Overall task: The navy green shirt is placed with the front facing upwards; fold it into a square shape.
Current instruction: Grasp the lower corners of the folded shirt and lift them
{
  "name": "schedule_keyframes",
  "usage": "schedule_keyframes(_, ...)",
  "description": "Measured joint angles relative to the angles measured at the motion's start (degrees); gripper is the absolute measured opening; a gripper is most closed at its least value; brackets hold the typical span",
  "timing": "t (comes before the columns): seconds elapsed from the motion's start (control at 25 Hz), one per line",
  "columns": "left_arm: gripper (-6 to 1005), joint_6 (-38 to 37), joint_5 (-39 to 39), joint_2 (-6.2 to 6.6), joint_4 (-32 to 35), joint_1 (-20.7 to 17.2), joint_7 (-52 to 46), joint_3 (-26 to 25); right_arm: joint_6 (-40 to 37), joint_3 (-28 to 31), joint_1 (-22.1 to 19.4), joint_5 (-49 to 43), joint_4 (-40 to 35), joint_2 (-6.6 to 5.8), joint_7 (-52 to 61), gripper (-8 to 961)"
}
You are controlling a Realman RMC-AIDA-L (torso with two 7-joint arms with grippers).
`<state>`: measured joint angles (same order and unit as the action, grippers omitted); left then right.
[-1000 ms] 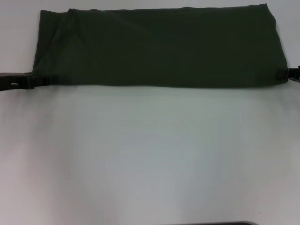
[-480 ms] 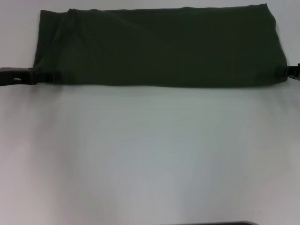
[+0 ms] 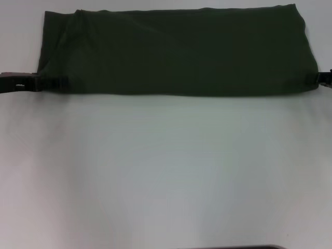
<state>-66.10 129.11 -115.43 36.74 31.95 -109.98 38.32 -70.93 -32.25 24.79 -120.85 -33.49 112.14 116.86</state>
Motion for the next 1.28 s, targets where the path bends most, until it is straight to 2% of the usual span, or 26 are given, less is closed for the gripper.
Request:
schedule_keyframes(0.24,766,0.17,0.00,-0.10,0.00,0.04,-0.07,-0.01,0.00,0.00,0.00,0.00,0.00,0.00,-0.09,12)
schedule_keyframes(0.68,698,0.81,0.00,-0.14,-0.01,-0.01,-0.02,0.00,0.01,0.00,0.00,0.00,0.00,0.00,-0.15,12)
schedule_keyframes(0.92,703,2.39,0.02,-0.04,0.08,-0.30,-0.53,0.08,-0.26,0.28,-0.05,0.00,0.00,0.00,-0.15,11)
schedule_keyframes(1.12,507,2.36,1.43,-0.12,0.34,-0.35,-1.34,0.52,-0.41,0.49,-0.09,0.00,-0.04,0.00,-0.15,12)
schedule_keyframes(1.24,275,2.18,1.61,-0.15,0.55,-0.36,-1.47,0.62,-0.41,0.52,-0.09,0.00,-0.06,0.00,-0.15,12)
schedule_keyframes(1.28,258,2.12,1.65,-0.18,0.59,-0.37,-1.47,0.64,-0.41,0.52,-0.09,0.00,-0.07,0.00,-0.15,12)
